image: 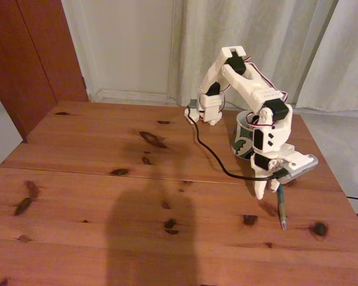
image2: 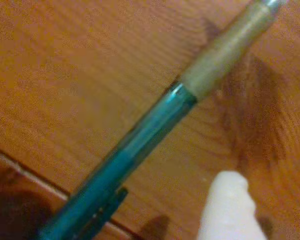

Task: Clean up the desk and place the pens and markers into the cup

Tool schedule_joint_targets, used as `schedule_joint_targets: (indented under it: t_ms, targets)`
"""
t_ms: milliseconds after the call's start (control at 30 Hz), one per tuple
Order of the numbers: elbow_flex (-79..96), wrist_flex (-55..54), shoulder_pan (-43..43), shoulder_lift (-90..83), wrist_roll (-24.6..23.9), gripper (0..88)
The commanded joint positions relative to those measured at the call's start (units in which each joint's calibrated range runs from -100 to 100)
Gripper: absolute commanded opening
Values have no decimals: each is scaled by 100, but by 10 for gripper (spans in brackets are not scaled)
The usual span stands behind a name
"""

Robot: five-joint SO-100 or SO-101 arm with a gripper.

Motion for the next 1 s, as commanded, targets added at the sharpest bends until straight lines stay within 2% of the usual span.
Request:
schedule_joint_targets:
  t_ms: [0, 167, 300, 467, 633, 967]
  targets:
    - [-398, -93, 75, -190, -297, 177]
    - [-334, -58, 19, -190, -663, 99]
    - [-307, -24, -6, -190, -794, 100]
    - [-334, -15, -134, -190, -826, 157]
    - [-316, -15, -376, -190, -1082, 218]
    - [-298, -15, -778, -190, -1344, 218]
